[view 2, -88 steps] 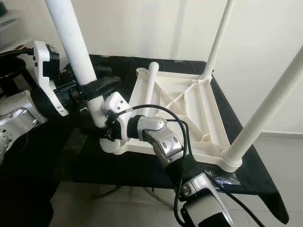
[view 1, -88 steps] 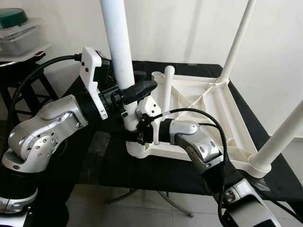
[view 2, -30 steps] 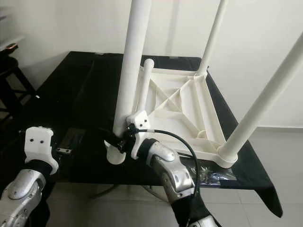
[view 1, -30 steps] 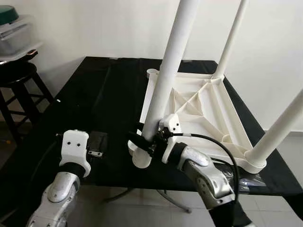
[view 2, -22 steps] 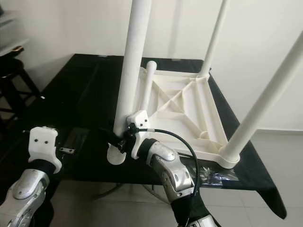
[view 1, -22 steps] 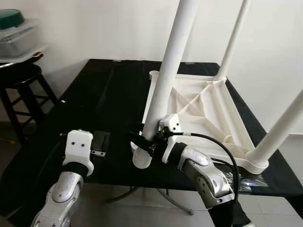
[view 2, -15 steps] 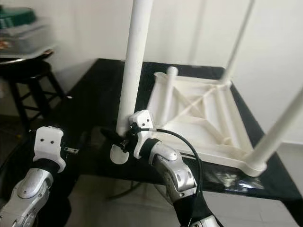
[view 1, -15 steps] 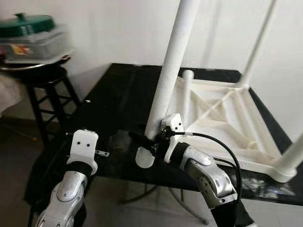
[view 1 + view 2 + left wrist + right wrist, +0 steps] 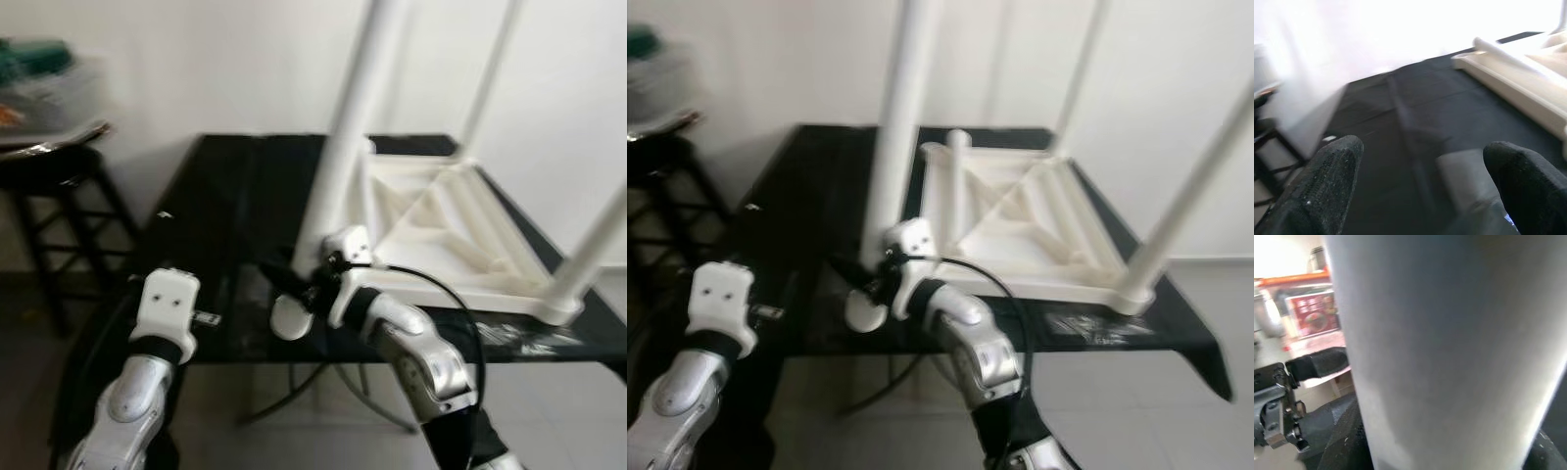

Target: Building children table

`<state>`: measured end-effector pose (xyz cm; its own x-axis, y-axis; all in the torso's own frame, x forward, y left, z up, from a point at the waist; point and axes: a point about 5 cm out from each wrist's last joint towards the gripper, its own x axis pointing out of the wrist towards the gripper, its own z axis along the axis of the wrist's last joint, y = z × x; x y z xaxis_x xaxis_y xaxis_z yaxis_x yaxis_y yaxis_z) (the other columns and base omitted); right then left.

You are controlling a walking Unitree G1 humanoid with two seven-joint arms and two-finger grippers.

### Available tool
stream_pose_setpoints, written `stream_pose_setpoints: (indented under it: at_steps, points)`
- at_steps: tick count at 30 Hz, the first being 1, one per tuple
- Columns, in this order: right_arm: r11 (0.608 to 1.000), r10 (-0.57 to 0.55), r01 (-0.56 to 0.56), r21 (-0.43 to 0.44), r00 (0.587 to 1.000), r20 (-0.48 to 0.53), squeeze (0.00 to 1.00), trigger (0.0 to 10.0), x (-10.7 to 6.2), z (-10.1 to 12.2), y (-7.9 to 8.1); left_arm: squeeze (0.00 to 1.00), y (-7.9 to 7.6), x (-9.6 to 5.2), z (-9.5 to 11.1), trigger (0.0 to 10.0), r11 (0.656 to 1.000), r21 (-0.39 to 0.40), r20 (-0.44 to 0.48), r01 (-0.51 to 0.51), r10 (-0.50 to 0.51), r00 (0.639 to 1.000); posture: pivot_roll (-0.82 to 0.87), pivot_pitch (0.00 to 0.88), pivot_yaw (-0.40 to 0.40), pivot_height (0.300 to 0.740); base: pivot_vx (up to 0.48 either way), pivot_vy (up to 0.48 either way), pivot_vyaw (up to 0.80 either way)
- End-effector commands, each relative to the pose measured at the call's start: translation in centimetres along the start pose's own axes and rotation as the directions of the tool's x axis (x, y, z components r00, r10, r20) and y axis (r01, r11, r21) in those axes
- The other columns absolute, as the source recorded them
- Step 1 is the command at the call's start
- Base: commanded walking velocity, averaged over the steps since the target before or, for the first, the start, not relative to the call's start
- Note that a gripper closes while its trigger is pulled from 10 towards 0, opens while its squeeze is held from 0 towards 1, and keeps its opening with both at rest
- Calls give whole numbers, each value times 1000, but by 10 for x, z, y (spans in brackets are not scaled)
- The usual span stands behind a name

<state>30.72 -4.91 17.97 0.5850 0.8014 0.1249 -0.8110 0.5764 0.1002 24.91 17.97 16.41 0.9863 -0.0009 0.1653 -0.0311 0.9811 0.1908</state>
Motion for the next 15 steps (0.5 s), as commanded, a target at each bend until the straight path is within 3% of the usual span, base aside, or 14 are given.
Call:
stream_pose_setpoints:
  at_steps: [1, 5, 9, 13, 15]
  points:
    - [999, -34, 34, -11, 999, 1, 0, 10000, -3, 2, -6, 0, -1, -1, 0, 10000, 1000, -30, 0, 1, -1, 1000, -116, 30, -40, 740, 0, 0, -800]
    - [999, -34, 35, -15, 999, 8, 0, 10000, -3, 2, -6, 0, 0, -4, -1, 10000, 998, -55, -10, 0, 0, 1000, -117, 32, -44, 740, 0, 0, -800]
    - [998, -19, 20, -67, 1000, 15, 0, 10000, -2, 6, -2, 0, 0, -7, 1, 10000, 995, -95, -1, 0, 0, 1000, -118, 32, -50, 740, 60, 0, 0]
    - [999, -8, 9, -37, 999, 36, 0, 10000, 0, 9, -1, 0, 0, -5, 3, 10000, 995, -103, 9, -3, 4, 1000, -118, 32, -52, 740, 126, 0, -800]
    - [998, -8, 10, -56, 999, 35, 0, 10000, 0, 10, -1, 0, -1, -4, 4, 10000, 994, -106, 12, -1, 3, 1000, -121, 31, -52, 740, 247, 0, 0]
